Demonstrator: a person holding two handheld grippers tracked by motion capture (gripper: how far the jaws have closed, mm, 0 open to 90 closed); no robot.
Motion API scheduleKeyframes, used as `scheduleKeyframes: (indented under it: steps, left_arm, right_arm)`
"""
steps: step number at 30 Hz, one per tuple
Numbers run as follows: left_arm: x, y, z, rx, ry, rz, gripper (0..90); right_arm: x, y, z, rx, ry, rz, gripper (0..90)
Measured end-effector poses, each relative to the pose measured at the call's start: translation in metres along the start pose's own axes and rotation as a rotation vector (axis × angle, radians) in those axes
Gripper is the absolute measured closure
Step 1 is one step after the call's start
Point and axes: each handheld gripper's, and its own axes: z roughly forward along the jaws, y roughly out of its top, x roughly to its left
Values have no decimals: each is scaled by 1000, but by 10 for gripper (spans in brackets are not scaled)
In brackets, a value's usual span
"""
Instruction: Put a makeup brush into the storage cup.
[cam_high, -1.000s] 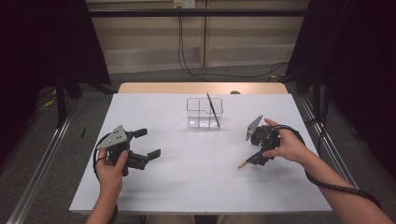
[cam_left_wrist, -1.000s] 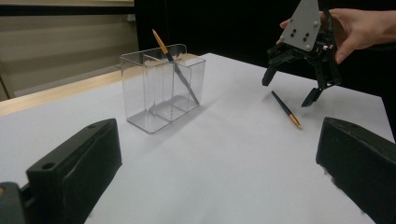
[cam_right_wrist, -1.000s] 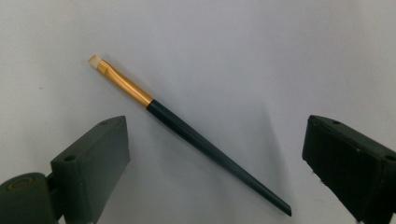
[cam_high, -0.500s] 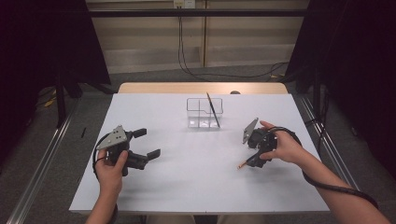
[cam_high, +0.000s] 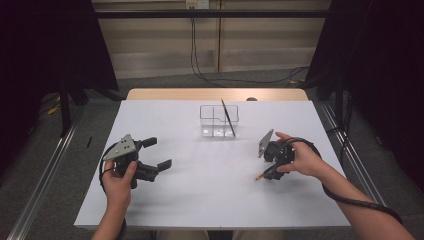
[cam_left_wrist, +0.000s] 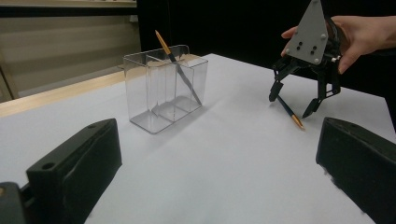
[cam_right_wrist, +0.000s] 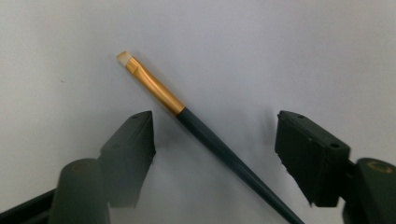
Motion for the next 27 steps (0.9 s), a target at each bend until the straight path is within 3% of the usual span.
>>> scheduleKeyframes:
  steps: [11, 16, 27]
  left_arm:
    - [0, 0, 1, 3, -3, 2, 1]
    - [0, 0, 2, 2, -3, 1, 1]
    - [0, -1, 2, 5, -2, 2, 1]
  right_arm:
    - [4, 4, 0, 38, 25, -42, 435]
    - [6, 4, -1, 40, 55, -36, 557]
    - [6, 7, -1, 60, 71, -41, 628]
